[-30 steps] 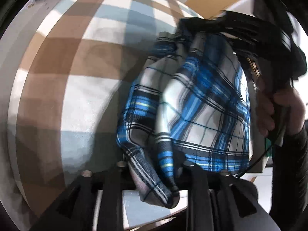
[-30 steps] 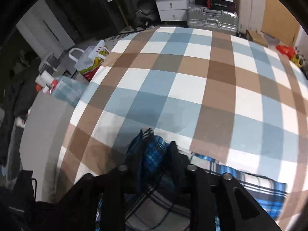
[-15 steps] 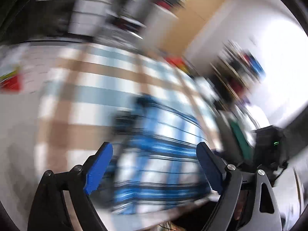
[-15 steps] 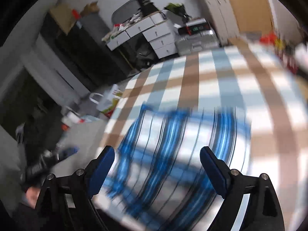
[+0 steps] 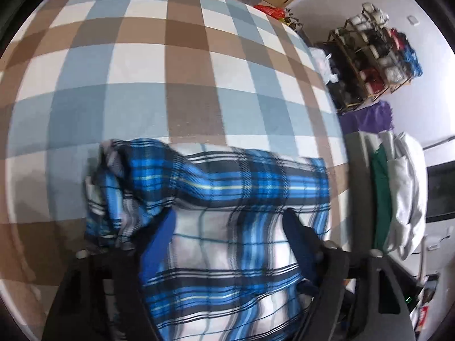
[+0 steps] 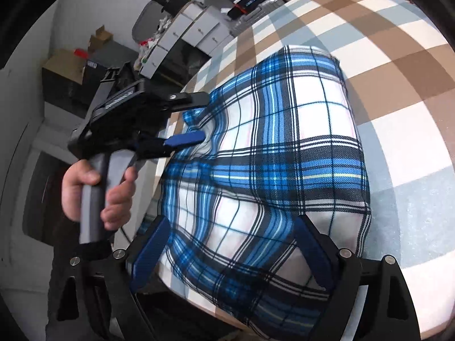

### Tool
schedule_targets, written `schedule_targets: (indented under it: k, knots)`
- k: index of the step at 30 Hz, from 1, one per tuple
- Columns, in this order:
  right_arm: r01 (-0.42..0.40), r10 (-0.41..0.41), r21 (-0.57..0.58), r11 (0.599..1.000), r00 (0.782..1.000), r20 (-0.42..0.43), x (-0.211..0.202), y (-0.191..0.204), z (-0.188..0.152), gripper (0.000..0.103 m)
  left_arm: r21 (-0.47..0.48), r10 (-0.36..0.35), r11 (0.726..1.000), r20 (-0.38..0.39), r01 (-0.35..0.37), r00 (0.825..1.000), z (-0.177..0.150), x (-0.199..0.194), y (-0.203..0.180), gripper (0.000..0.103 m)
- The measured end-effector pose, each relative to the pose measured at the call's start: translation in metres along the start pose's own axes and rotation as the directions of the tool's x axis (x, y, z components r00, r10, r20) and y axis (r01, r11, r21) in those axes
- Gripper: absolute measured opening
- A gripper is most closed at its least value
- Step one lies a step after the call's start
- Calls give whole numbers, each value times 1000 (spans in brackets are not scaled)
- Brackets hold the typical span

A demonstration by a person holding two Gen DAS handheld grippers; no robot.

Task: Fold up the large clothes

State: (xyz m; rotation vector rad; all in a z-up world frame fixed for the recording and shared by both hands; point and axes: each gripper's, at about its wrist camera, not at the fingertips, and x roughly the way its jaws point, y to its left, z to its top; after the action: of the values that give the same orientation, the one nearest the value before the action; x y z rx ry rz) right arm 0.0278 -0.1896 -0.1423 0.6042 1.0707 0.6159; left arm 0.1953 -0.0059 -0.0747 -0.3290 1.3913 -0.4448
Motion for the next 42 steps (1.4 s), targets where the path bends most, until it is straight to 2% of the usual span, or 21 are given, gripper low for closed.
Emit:
schedule_targets:
  k: [1, 4, 6, 7, 8, 11, 14, 15, 16, 18, 21, 23, 26, 28, 29, 32, 34, 36, 37, 39, 42]
  knots:
    - [-15, 15, 16, 1000, 1000, -2, -2, -2, 1, 90, 13, 38, 999, 0, -39, 999, -4, -7, -1, 51]
    - [-61, 61, 66, 996, 998, 2, -6, -10, -1, 90, 18, 68, 997, 43, -68, 997, -20, -46, -1, 52]
    - [-94, 94, 95, 991, 996, 3, -10, -14, -1, 90, 58, 49, 997, 87, -54, 995, -35, -61, 1, 63]
    - [-115, 115, 113, 987, 993, 4, -11, -17, -1, 90, 105, 10, 994, 105, -21, 994, -53, -69, -2, 73]
    - [-136, 136, 131, 982, 991, 2, -10, -19, -3, 90, 132, -6, 991, 108, -8, 994, -66, -69, 0, 77]
    - [-204, 209, 189, 961, 978, -5, -9, -28, -3, 91, 150, -47, 988, 18, 44, 999, -103, -47, 13, 77]
    - [-222, 228, 213, 951, 974, -4, -7, -32, -2, 91, 84, 68, 994, -46, -64, 997, -116, -12, 42, 74]
    - [-219, 226, 212, 953, 974, -9, -6, -33, -1, 90, 77, 21, 997, 30, -23, 999, -122, -17, 49, 80]
    - [-208, 216, 201, 957, 976, -20, -4, -32, -1, 90, 63, 23, 998, 62, -27, 998, -124, -22, 52, 79]
    - [-176, 184, 168, 970, 982, -36, -1, -27, -1, 90, -16, 27, 1000, 17, -27, 999, -127, -23, 57, 78]
    - [-140, 143, 116, 983, 989, -21, -11, -17, -7, 90, 26, 40, 999, 93, -42, 995, -141, -50, 45, 78]
    - [-177, 178, 69, 982, 984, -16, -18, -7, -9, 92, 104, 29, 994, 131, -43, 991, -154, -63, 32, 79]
    - [-286, 291, 60, 956, 952, -96, -11, 0, -20, 92, 147, 96, 983, 100, -111, 990, -162, -48, 31, 79]
    - [-237, 247, 81, 968, 958, -148, 2, -1, -26, 92, 139, 170, 975, 56, -176, 984, -162, -32, 47, 79]
    - [-198, 211, 92, 976, 962, -174, 11, -4, -26, 92, 139, 178, 973, 50, -183, 983, -163, -27, 53, 78]
    - [-130, 143, 71, 989, 961, -236, 32, -3, -23, 93, 128, 194, 970, 99, -206, 976, -165, -41, 49, 79]
    - [-111, 107, -3, 994, 963, -247, 37, 8, -24, 97, 155, 130, 977, 127, -149, 983, -164, -58, 35, 79]
    - [-89, 73, -51, 995, 966, -250, 39, 16, -25, 98, 224, 63, 969, 199, -107, 978, -156, -81, 16, 79]
    - [-91, 79, -39, 995, 966, -244, 38, 16, -26, 98, 269, 14, 960, 248, -83, 969, -146, -93, 6, 79]
    - [-154, 163, 55, 986, 963, -215, 29, 5, -23, 99, 270, 29, 957, 263, -102, 964, -118, -93, 1, 79]
    - [-292, 316, 193, 937, 943, -107, 1, -22, -28, 99, 204, 53, 975, 167, -87, 985, -74, -64, 7, 79]
